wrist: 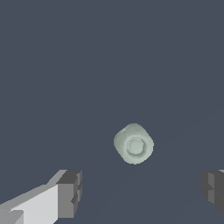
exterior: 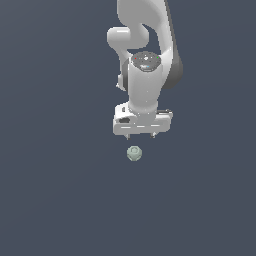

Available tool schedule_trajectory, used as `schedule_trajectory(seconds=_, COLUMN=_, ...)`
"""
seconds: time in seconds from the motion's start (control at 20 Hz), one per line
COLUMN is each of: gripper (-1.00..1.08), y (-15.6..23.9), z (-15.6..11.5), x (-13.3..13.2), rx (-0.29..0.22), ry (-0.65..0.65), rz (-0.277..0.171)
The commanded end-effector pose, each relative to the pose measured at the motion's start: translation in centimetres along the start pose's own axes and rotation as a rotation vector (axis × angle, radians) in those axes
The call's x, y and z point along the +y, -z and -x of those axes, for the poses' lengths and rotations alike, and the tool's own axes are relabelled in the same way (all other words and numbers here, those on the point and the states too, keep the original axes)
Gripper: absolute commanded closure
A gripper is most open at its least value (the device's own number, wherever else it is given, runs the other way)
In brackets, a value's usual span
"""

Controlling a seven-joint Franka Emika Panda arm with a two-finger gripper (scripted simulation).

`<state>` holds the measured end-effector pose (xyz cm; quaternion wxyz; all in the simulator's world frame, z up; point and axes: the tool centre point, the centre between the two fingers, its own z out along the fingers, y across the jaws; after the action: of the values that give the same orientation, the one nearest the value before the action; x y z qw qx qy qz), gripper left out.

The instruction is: Pick up the object and move it to a goal position.

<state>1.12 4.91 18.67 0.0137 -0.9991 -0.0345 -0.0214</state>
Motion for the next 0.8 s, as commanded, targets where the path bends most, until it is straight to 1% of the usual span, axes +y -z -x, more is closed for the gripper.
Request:
schedule_trajectory(seconds=0.0, gripper=-0.92, y=0.0, z=0.0, x=0.0, rx=0.0, ry=0.0, rz=0.0)
schedule_trajectory(seconds=0.15, gripper=-0.92, y=0.0, z=-0.1, x=-0.2, rx=0.001, ry=0.011, rz=0.0)
schedule_trajectory(seconds=0.45, gripper=-0.92, y=-0.1, z=-0.5, x=-1.5, rx=0.006, ry=0.071, rz=0.002)
schedule_trajectory(seconds=0.75, gripper=-0.92, y=-0.1, z=-0.5, x=-1.5, rx=0.006, ry=0.073, rz=0.002)
